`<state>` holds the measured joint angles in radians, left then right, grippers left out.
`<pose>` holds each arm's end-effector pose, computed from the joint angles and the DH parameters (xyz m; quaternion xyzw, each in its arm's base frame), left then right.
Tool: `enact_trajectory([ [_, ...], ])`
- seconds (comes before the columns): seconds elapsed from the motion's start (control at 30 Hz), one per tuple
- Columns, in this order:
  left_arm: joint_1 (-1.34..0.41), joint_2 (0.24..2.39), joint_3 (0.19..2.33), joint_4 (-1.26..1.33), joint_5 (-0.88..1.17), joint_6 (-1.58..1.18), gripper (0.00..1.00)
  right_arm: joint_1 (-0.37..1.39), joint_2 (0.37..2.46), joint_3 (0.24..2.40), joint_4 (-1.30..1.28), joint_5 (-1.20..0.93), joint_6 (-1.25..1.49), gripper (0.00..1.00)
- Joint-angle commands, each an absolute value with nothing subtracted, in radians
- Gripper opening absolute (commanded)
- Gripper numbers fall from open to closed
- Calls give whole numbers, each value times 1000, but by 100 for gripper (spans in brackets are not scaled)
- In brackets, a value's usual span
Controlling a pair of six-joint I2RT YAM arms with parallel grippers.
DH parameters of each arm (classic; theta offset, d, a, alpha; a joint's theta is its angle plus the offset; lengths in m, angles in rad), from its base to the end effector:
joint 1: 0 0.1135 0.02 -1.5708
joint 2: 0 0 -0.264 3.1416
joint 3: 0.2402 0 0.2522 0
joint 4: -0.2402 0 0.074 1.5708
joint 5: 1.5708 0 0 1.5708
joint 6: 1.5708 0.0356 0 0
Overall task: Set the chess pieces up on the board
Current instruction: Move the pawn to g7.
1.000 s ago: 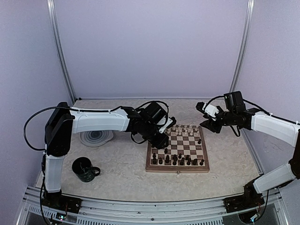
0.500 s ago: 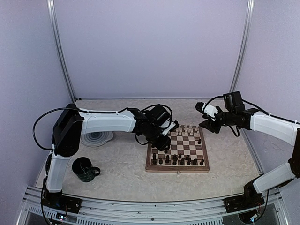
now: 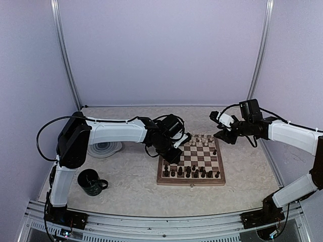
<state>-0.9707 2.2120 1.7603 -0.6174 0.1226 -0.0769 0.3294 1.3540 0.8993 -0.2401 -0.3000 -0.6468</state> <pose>0.2658 -0.3962 0.1763 0.4316 0.8654 -0.1753 0.1849 0.2735 0.1046 0.2485 -0.4759 0.7612 0.0674 0.4355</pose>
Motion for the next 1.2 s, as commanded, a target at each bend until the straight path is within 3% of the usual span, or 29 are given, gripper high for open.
enact_trajectory([
  [0.0,-977,2174,1731,-622,95,-83,14,322,1363,888,-233,-316,-649,46],
  [1.17,-1004,2134,1667,-673,146,-72,10,343,1394,895,-241,-302,-653,47],
])
